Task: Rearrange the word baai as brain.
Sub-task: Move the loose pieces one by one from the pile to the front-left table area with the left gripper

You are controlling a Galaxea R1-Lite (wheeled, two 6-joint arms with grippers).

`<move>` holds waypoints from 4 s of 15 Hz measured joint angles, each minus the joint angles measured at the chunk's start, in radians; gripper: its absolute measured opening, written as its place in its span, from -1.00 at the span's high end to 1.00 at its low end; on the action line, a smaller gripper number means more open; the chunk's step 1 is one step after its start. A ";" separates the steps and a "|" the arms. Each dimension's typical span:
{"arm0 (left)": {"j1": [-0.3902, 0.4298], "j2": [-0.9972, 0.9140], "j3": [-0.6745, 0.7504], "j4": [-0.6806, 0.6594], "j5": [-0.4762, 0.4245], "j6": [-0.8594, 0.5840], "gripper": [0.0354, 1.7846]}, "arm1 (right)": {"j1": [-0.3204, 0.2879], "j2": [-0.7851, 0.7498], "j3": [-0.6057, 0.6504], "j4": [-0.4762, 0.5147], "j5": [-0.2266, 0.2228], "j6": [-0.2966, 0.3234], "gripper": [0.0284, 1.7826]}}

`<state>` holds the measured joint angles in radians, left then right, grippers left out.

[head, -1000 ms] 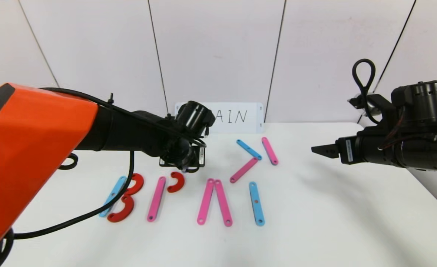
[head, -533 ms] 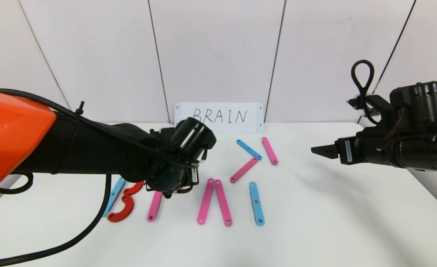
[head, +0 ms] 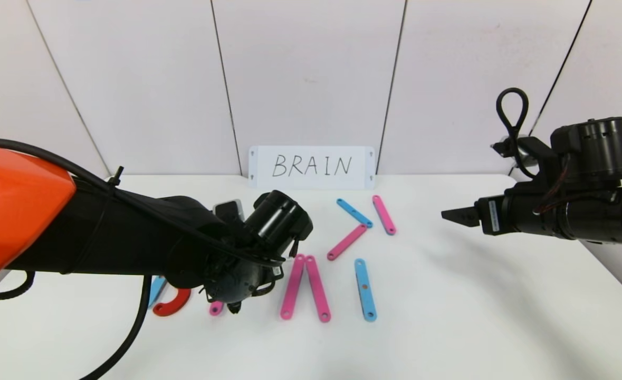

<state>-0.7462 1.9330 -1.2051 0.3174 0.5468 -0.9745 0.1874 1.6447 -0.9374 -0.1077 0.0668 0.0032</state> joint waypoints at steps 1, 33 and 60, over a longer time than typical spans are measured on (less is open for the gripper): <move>0.000 0.005 0.002 0.003 0.000 -0.008 0.73 | 0.000 0.001 0.000 0.000 0.000 0.000 -0.95; -0.021 0.090 0.008 0.066 0.020 -0.161 0.69 | 0.002 0.006 0.000 0.000 0.000 0.000 -0.95; -0.033 0.080 -0.001 0.029 0.001 -0.163 -0.95 | 0.003 0.001 0.002 0.000 -0.001 0.001 -0.95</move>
<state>-0.7791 2.0128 -1.2066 0.3462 0.5474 -1.1377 0.1900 1.6457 -0.9355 -0.1081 0.0653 0.0038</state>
